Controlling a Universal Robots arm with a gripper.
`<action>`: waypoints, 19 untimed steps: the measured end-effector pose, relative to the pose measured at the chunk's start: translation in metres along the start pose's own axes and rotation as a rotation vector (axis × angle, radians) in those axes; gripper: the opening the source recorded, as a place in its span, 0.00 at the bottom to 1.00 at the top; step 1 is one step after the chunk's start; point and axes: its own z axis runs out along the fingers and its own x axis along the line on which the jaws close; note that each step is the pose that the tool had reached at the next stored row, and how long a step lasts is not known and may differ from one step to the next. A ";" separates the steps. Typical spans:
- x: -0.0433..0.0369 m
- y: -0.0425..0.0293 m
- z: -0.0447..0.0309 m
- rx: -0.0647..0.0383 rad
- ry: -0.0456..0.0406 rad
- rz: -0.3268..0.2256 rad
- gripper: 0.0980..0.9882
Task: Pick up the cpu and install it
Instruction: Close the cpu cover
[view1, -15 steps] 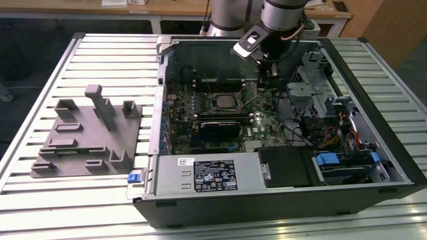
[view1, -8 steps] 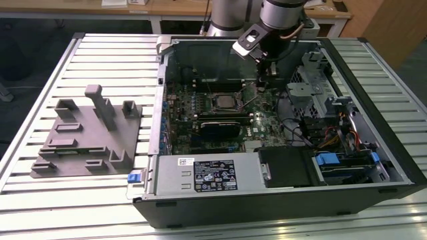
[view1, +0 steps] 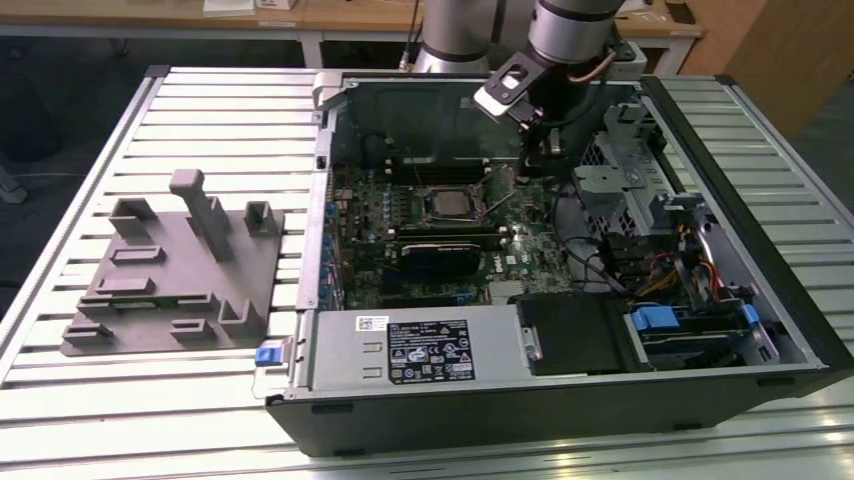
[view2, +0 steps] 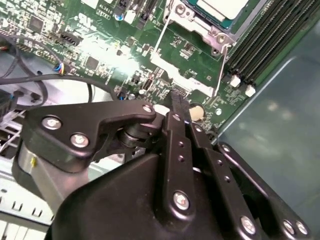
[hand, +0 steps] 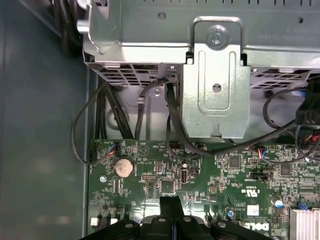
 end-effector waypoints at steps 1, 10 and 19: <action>0.0000 0.0000 0.0018 0.000 0.0000 0.000 0.01; -0.0001 -0.0082 0.0097 0.000 0.0016 0.000 0.01; 0.0001 -0.0336 0.0091 0.000 0.0051 0.000 0.01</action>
